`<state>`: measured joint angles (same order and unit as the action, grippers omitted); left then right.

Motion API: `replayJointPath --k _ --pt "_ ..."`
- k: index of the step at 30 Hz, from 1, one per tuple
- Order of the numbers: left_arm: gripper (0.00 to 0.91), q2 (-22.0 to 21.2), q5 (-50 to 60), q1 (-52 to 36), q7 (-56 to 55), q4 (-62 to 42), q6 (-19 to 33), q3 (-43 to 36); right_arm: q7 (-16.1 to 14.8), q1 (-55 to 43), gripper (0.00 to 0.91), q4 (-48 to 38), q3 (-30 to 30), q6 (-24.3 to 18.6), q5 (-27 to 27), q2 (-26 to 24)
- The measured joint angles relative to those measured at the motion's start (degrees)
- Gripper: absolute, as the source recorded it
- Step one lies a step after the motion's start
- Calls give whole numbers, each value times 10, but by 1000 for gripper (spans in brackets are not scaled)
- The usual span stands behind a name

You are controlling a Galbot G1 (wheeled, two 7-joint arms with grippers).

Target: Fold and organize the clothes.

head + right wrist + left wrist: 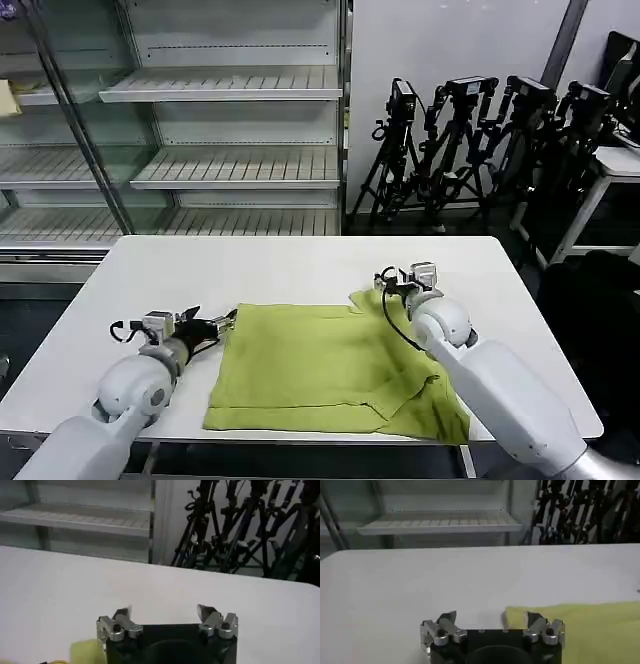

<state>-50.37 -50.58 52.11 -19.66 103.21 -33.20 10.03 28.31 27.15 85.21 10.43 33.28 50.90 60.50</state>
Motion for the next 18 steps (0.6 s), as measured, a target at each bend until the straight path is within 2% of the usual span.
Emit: replayJointPath --k 3,4,5,6,7,9,11,18 --pt "907 -5 -3 -23 0 -19 0 -17 0 -3 907 -12 6 0 4 2" --pt "796 -6 -4 -30 0 -25 0 -22 1 -4 907 -14 7 0 5 2" --pt "484 -8 -4 -36 0 -30 0 -27 1 -4 816 -16 8 0 7 2" --pt "484 -9 -5 -42 -1 -36 0 -32 2 -4 756 -18 10 0 9 1" --pt "202 -11 -6 -47 -1 -40 0 -36 2 -4 595 -19 11 0 10 1" --pt "30 -14 -7 -55 -1 -49 0 -43 3 -2 181 -19 13 0 13 -1" --pt "30 -15 -9 -62 -1 -55 0 -49 4 0 0 -19 15 0 15 -2" --pt "30 -13 -13 -71 3 -66 0 -67 6 11 0 -12 16 -2 14 -1"
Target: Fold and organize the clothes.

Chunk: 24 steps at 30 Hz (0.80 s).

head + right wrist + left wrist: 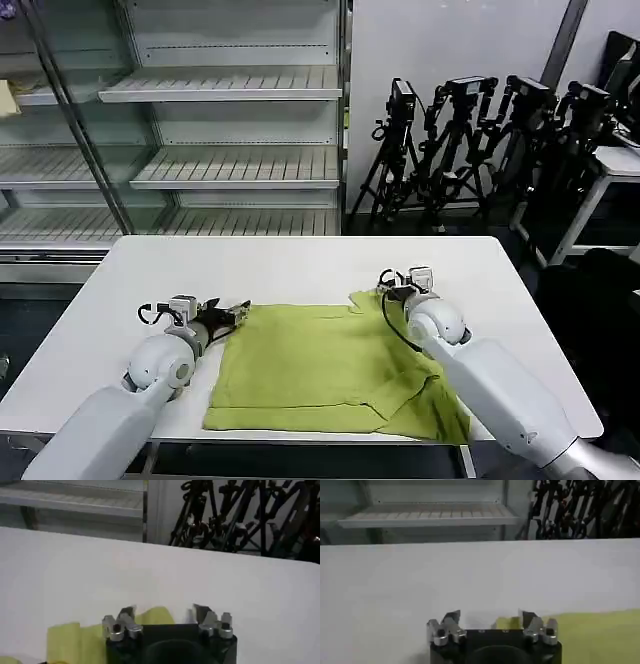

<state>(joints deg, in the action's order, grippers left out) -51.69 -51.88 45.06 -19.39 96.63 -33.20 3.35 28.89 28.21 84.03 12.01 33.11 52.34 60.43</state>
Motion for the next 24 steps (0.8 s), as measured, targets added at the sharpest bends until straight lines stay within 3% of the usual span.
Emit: replayJointPath --k 24 --pt "30 0 -32 14 7 16 2 7 6 29 0 14 -12 -8 -9 19"
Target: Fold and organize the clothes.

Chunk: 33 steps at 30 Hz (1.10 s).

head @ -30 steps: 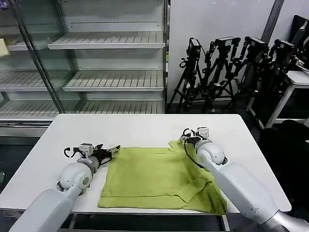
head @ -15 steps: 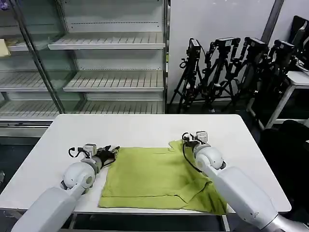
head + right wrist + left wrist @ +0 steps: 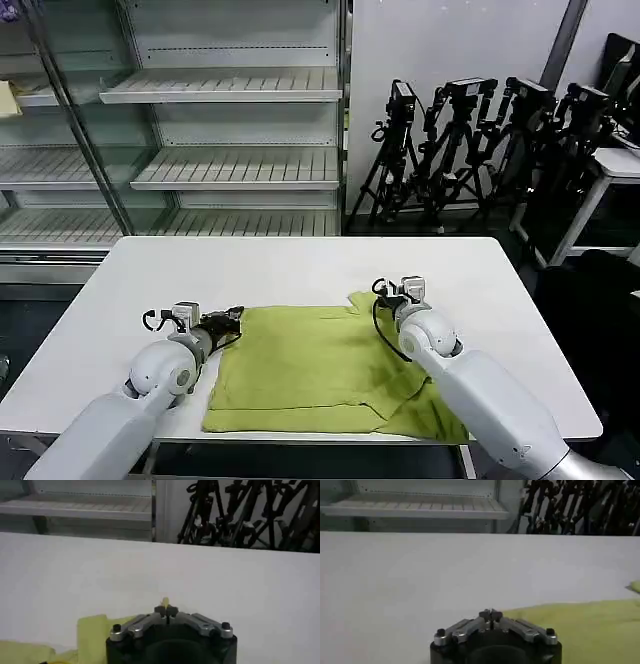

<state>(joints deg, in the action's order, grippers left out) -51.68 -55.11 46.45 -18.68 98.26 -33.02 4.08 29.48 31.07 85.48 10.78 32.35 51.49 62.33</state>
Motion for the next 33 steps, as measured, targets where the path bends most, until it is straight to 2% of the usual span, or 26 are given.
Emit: replayJointPath --k 16,33 --pt "30 22 -22 9 0 37 0 34 -20 35 0 60 -28 -56 -32 -23" --pt "30 44 -23 79 10 112 0 85 -33 135 0 194 -111 -72 -64 -73"
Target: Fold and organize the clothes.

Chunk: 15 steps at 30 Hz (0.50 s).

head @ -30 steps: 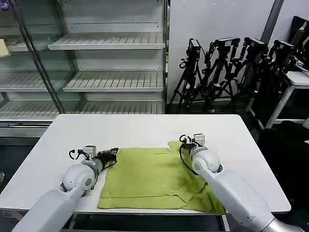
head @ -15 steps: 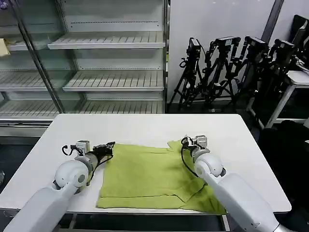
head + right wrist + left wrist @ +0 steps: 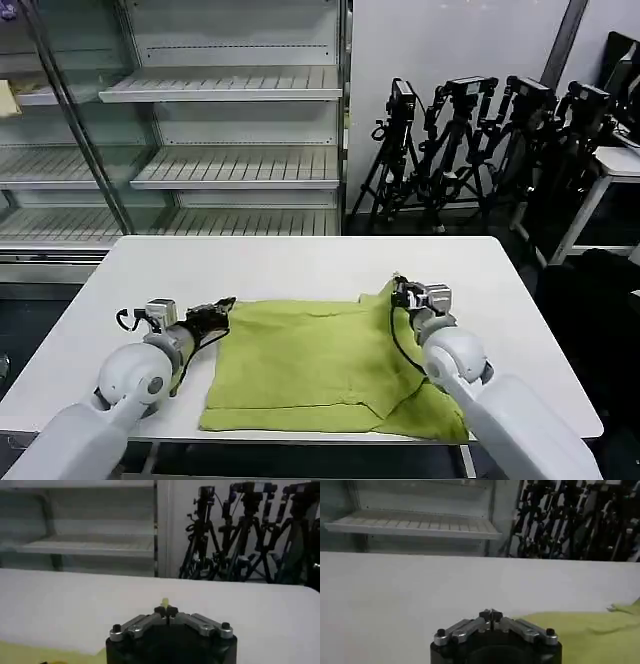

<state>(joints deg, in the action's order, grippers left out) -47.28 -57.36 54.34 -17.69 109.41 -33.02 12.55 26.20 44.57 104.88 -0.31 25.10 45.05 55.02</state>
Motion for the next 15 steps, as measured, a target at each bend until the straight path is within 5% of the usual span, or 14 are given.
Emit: replayJointPath --k 15 --pt "30 24 9 100 18 73 0 70 -18 160 0 128 -86 -4 -44 -36"
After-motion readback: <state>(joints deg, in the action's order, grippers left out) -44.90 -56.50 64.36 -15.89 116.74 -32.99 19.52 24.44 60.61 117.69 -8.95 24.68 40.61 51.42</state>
